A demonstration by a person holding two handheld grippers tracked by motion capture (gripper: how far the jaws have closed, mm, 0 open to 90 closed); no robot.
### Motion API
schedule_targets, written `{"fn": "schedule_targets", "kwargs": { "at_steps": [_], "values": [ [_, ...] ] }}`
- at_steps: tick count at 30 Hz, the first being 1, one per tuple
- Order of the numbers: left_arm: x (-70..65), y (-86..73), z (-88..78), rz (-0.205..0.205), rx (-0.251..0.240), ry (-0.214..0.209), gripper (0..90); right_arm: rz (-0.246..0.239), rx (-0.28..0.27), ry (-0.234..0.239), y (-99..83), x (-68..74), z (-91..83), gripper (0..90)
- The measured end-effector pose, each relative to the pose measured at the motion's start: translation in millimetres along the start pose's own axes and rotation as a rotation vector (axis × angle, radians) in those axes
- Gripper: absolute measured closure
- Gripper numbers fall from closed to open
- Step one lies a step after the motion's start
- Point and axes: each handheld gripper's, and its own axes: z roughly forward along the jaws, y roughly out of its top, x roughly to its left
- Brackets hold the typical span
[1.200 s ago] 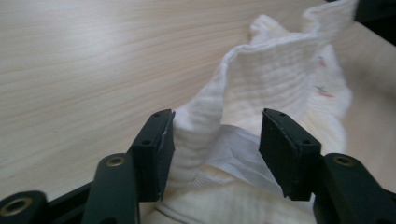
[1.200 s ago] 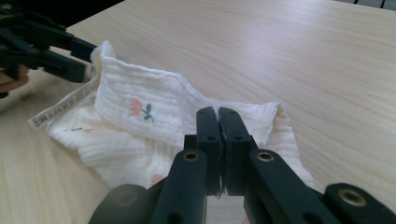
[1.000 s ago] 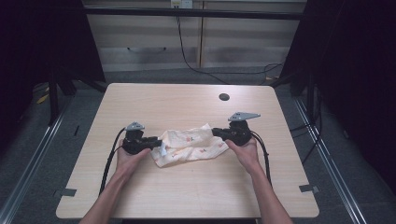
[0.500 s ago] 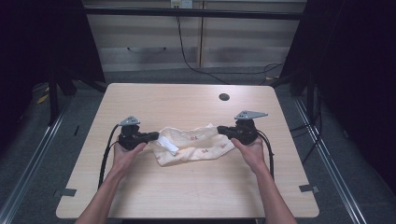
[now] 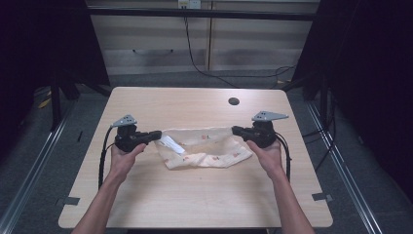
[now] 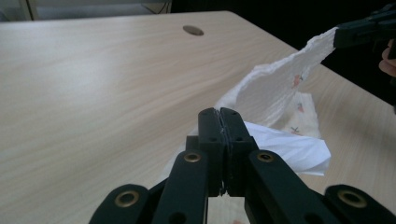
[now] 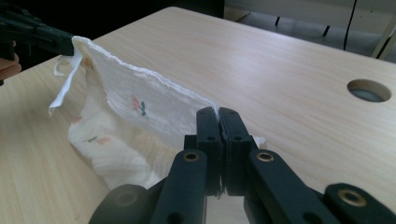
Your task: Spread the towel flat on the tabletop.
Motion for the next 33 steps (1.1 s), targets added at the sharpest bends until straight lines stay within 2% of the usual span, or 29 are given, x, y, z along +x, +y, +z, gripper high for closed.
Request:
{"fn": "schedule_targets", "kwargs": {
  "at_steps": [4,8,11,14,18,23,27,33],
  "values": [
    [-9.2,17.4,-13.2,0.038,-0.041,-0.012,88.5,-0.015,-0.038,-0.003,11.6,2.7,-13.4,88.1],
    [-17.9,33.5,-25.5,0.058,-0.093,-0.035,88.5,-0.031,-0.061,-0.007,20.8,7.1,-22.4,88.1],
    [-24.2,42.4,-33.2,0.067,-0.114,-0.046,88.5,-0.037,-0.082,-0.014,26.2,9.0,-28.9,88.1],
    [-32.2,50.2,-40.1,0.100,-0.124,-0.048,88.5,-0.040,-0.103,-0.021,31.1,11.0,-35.9,88.1],
    [-39.9,62.0,-49.9,0.117,-0.162,-0.057,88.5,-0.050,-0.123,-0.025,38.7,14.2,-46.5,88.2],
    [-48.9,71.9,-60.7,0.144,-0.190,-0.062,88.5,-0.066,-0.163,-0.029,48.8,21.9,-62.9,88.1],
    [-55.2,77.5,-69.5,0.148,-0.220,-0.084,88.5,-0.076,-0.197,-0.024,56.5,28.2,-76.2,88.1],
    [-65.3,87.8,-82.1,0.174,-0.255,-0.092,88.5,-0.099,-0.237,-0.027,66.6,35.9,-90.3,88.1]
  ]
}}
